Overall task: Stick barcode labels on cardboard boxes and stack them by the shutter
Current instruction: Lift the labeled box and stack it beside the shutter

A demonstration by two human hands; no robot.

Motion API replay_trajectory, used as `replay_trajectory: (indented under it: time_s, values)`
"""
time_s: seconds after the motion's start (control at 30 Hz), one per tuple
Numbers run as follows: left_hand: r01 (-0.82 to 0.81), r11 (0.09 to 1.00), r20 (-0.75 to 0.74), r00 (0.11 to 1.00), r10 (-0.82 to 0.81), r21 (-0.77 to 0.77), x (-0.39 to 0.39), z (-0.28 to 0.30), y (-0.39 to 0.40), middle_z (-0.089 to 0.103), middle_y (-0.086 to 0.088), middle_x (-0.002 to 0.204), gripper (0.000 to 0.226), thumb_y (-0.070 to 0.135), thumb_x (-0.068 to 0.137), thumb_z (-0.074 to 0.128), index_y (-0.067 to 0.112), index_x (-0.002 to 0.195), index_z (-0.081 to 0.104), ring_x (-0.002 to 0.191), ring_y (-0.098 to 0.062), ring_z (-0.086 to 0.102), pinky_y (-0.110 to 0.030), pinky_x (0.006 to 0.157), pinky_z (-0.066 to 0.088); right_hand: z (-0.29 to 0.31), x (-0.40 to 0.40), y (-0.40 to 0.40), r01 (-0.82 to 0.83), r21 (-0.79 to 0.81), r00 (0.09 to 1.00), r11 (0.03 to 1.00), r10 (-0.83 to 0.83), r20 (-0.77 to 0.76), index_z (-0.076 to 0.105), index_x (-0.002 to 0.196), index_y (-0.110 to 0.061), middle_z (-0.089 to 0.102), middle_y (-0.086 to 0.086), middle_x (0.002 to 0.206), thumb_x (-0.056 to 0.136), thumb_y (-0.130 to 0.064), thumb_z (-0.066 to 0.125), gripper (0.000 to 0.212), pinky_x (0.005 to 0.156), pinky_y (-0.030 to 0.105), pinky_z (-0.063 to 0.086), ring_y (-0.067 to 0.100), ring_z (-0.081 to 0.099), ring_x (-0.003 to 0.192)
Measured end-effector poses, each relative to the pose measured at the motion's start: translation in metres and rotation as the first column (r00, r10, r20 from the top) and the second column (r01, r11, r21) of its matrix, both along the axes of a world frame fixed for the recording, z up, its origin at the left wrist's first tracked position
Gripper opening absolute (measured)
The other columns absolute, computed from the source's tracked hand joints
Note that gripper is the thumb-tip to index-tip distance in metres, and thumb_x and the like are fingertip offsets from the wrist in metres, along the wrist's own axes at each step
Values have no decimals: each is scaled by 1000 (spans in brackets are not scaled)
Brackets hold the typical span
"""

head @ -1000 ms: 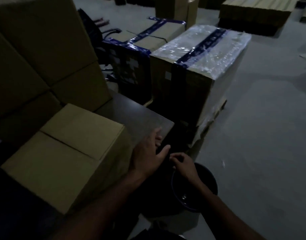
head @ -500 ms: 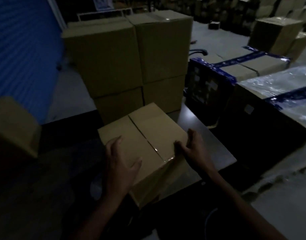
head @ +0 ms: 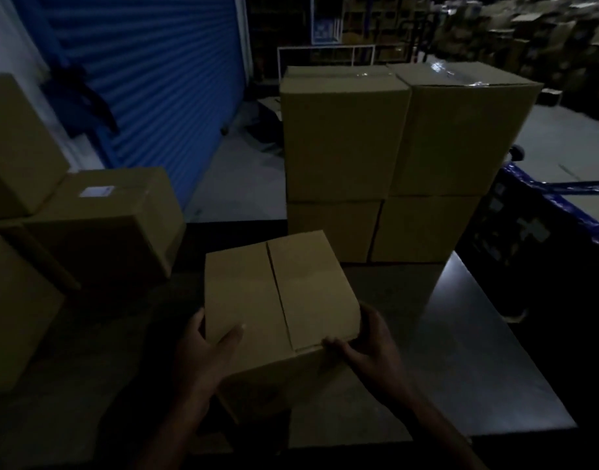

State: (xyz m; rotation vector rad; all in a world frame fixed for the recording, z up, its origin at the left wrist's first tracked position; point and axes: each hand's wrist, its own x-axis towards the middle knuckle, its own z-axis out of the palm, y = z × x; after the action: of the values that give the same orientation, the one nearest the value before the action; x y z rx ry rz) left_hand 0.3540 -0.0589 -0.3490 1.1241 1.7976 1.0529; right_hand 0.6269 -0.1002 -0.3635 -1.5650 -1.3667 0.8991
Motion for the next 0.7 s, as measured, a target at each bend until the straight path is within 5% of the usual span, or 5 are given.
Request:
replay_trajectory:
  time_s: [0.17,0.4,0.53,0.7]
  values:
    - [-9,999,74,997,6,36,-45,12,31,58,0,133,80,45,79,80,28,147,44,110,-23,60,-43,90,52,5,-35,26,-65,94,995,993,57,84,31,145,-35,43,-22,140,64,-67,75,98,103,38,47,-2,43,128]
    - [-9,980,234,971,-39,201,-107,75,95,59,7,132,65,59,81,62,29,138,56,122,-19,55,-48,106,43,54,-82,80,-47,196,999,979,41,33,31,145,-36,41,-25,141,69,-55,78,91,102,26,44,-7,41,128]
    - [17,949,284,952,-111,314,-130,93,139,57,8,133,59,53,89,61,28,141,53,122,-15,53,-38,101,40,70,-110,125,-51,249,998,967,43,39,29,146,-35,40,-21,143,74,-50,75,87,103,28,45,-3,41,130]
    - [181,944,302,916,-264,277,-137,74,196,54,8,141,95,71,65,75,40,148,40,126,-16,54,-47,104,45,63,-120,178,-36,226,999,974,27,40,32,145,-34,45,-18,139,76,-51,75,83,97,32,51,-2,47,123]
